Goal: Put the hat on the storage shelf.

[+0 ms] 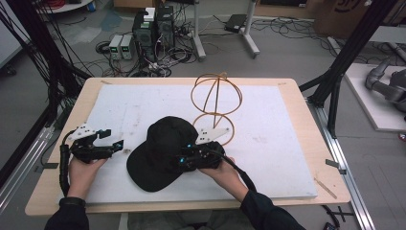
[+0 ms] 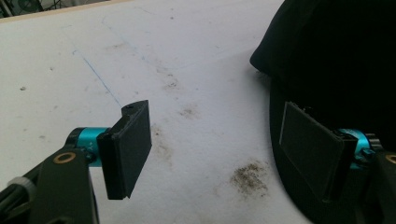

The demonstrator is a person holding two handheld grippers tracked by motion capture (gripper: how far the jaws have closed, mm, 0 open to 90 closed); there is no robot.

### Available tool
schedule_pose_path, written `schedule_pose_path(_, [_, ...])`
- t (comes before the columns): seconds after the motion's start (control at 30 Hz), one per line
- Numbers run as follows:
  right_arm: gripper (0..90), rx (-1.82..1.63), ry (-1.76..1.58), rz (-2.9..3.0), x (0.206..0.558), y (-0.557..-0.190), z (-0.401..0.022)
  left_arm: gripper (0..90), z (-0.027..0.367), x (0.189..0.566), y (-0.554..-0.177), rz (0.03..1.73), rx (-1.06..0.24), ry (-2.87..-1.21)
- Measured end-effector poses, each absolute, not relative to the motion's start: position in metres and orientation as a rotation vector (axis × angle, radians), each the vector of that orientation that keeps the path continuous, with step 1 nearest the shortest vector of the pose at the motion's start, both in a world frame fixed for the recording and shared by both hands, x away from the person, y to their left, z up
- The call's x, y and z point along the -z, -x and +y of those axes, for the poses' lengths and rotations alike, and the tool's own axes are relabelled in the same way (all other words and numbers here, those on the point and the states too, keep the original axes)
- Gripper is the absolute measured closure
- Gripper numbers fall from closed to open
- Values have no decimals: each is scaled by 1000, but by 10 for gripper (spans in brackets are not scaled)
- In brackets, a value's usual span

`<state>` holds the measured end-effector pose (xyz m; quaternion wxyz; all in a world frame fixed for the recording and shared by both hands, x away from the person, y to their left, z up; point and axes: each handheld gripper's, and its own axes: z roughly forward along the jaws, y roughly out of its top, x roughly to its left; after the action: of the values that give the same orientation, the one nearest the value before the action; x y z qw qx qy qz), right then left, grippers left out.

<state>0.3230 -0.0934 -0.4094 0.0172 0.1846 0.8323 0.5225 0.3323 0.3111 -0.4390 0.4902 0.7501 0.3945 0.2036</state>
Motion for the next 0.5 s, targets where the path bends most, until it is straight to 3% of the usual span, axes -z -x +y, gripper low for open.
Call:
schedule_pose_path(0.07, [637, -1625, -585, 2592, 410, -324, -94, 251, 310, 439, -333, 956, -491, -1823])
schedule_pose_path(0.2, [765, -1627, -566, 2587, 409, -324, -93, 253, 308, 440, -333, 951, -493, -1841])
schedule_pose_path(0.4, [880, -1660, -546, 2606, 407, -325, -96, 253, 309, 440, -333, 956, -497, -1840])
schedule_pose_path(0.5, [889, -1672, -521, 2602, 406, -324, -96, 253, 309, 440, -333, 957, -493, -1841])
